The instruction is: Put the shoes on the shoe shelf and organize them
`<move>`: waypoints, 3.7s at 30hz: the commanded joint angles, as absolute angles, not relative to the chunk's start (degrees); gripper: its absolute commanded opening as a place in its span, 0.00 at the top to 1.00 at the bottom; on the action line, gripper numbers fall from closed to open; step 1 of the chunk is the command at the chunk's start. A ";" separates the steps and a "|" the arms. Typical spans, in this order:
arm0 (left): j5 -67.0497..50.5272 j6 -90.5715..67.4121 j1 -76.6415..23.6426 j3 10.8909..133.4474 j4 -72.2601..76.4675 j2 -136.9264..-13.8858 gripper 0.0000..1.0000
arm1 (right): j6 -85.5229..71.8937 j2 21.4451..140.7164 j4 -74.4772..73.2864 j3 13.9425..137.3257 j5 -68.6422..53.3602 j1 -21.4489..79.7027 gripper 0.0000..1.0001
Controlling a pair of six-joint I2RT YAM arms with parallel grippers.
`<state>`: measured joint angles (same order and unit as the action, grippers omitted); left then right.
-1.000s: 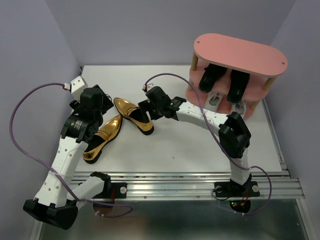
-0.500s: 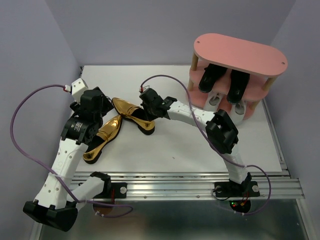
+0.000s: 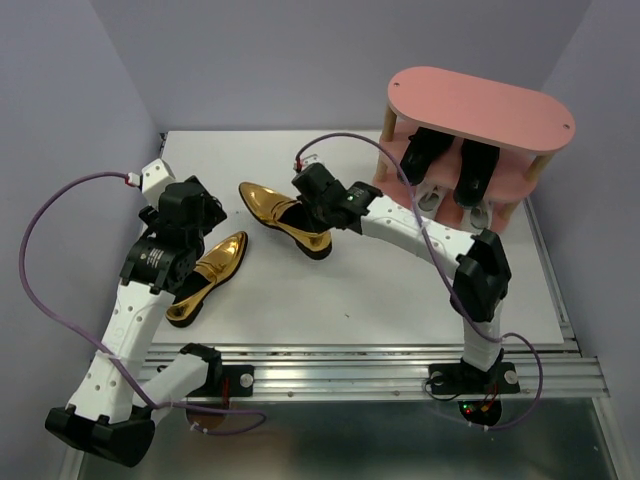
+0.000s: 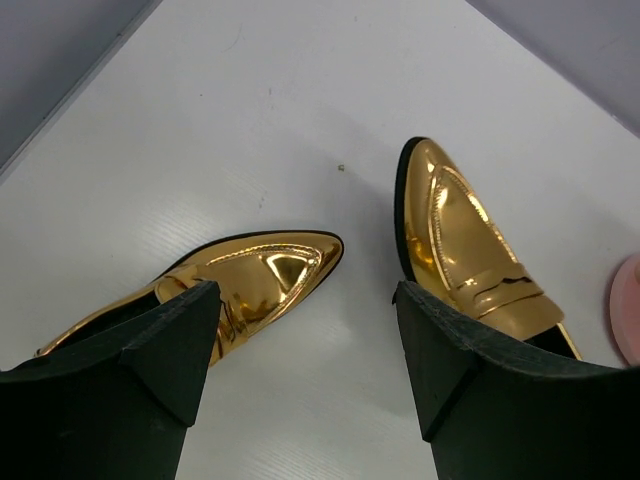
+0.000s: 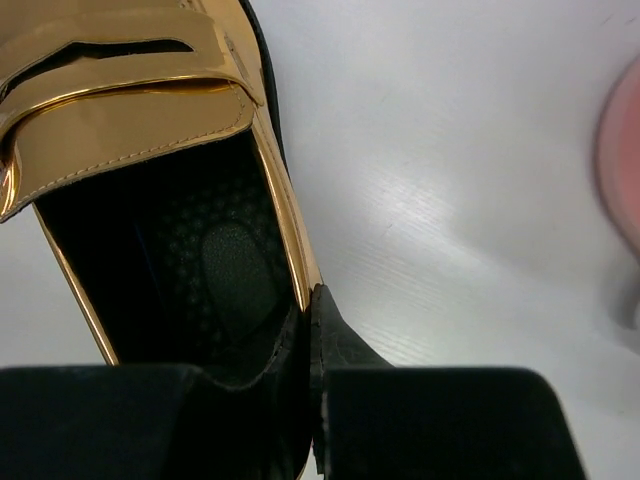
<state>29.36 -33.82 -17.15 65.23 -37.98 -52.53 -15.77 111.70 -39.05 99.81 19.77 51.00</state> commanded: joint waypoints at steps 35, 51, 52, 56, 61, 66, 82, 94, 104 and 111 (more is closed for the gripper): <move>27.69 -33.75 -16.79 63.46 -33.58 -48.16 0.19 | -16.00 83.50 -39.90 126.39 62.04 28.48 0.99; 25.22 -33.05 -16.87 62.32 -31.64 -49.75 0.19 | -21.87 83.67 -45.51 120.84 57.06 16.19 0.99; 25.31 -32.96 -16.87 62.31 -31.64 -49.75 0.19 | -22.67 84.19 -46.75 121.89 53.73 15.04 0.99; 25.49 -33.05 -16.87 62.23 -31.82 -49.66 0.19 | -24.08 84.47 -48.43 121.20 51.15 12.84 0.99; 25.14 -32.96 -16.87 61.96 -31.47 -50.36 0.19 | -24.08 84.03 -48.43 120.76 50.98 12.22 0.99; 24.79 -32.87 -16.87 61.79 -30.94 -50.89 0.19 | -24.17 84.02 -48.52 119.54 50.89 11.07 0.99; 25.22 -32.52 -16.87 60.82 -31.20 -50.89 0.19 | -25.14 83.41 -48.87 117.60 49.83 10.02 0.43; 24.87 -31.64 -16.87 59.68 -31.38 -53.35 0.18 | -24.00 81.92 -48.78 117.51 47.38 10.02 0.31; 24.26 -31.20 -16.87 59.50 -30.67 -53.88 0.18 | -21.53 75.68 -43.25 115.05 41.75 10.02 0.00; 22.94 -30.32 -16.79 59.59 -30.41 -55.45 0.18 | -18.99 72.78 -42.89 114.79 34.47 10.02 0.00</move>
<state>23.51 -31.97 -17.15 60.34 -32.38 -54.70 -21.67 74.43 -45.89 114.56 40.36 10.09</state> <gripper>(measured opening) 0.815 0.998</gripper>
